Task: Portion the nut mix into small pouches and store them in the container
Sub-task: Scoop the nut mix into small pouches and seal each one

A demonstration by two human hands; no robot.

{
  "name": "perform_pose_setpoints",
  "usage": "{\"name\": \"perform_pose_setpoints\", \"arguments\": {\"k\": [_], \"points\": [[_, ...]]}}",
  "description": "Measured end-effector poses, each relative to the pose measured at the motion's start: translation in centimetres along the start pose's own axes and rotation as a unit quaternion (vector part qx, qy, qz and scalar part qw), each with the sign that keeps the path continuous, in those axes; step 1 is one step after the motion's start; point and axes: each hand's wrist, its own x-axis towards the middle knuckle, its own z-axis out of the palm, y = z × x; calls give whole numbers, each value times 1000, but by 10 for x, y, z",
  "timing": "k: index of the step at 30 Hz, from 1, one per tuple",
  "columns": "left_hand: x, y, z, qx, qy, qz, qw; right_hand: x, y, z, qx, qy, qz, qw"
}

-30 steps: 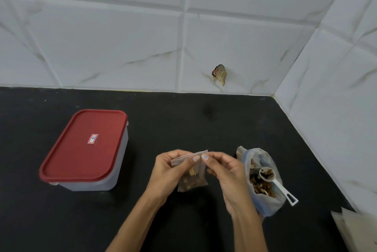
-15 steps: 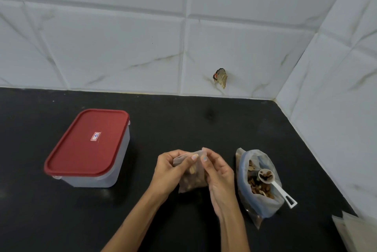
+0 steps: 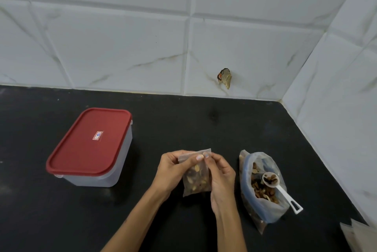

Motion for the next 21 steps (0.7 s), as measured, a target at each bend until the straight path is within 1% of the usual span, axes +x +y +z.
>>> {"name": "perform_pose_setpoints", "arguments": {"k": [4, 9, 11, 14, 16, 21], "points": [[1, 2, -2, -26, 7, 0, 1000, 1, 1, 0, 29, 15, 11, 999], [2, 0, -7, -59, 30, 32, 997, 3, -6, 0, 44, 21, 16, 999], [2, 0, -8, -62, 38, 38, 997, 3, -8, 1, 36, 4, 19, 999], [-1, 2, -9, -66, 54, 39, 996, 2, -13, 0, 14, -55, 32, 998], [-2, 2, -11, -65, 55, 36, 996, -1, -17, 0, -11, -85, 24, 996], [-4, 4, -18, -58, 43, 34, 997, -6, -20, 7, -64, -102, -10, 993]]}}
